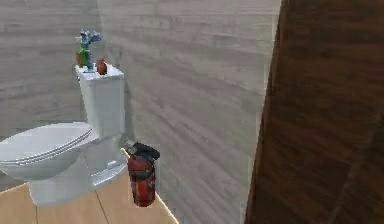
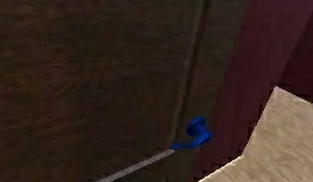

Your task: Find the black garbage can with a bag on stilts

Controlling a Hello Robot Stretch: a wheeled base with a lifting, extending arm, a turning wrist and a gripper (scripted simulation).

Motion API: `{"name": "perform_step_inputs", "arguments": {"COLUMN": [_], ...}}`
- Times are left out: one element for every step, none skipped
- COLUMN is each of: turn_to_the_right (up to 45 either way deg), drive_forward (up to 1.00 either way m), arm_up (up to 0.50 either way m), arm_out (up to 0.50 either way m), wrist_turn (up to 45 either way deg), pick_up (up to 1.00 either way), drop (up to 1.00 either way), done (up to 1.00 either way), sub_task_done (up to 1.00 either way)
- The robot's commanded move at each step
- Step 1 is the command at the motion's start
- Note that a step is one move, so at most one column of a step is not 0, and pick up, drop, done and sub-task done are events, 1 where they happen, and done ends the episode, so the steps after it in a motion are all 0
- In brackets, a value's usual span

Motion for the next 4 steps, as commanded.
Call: {"name": "perform_step_inputs", "arguments": {"turn_to_the_right": [-45.0,-15.0,0.0,-45.0], "drive_forward": [0.00,0.00,0.70,0.00], "arm_up": [0.00,0.00,0.00,0.00], "arm_out": [0.00,0.00,0.00,0.00], "wrist_turn": [0.0,0.0,0.0,0.0], "pick_up": [0.00,0.00,0.00,0.00], "drop": [0.00,0.00,0.00,0.00], "done": [0.00,0.00,0.00,0.00], "sub_task_done": [0.00,0.00,0.00,0.00]}}
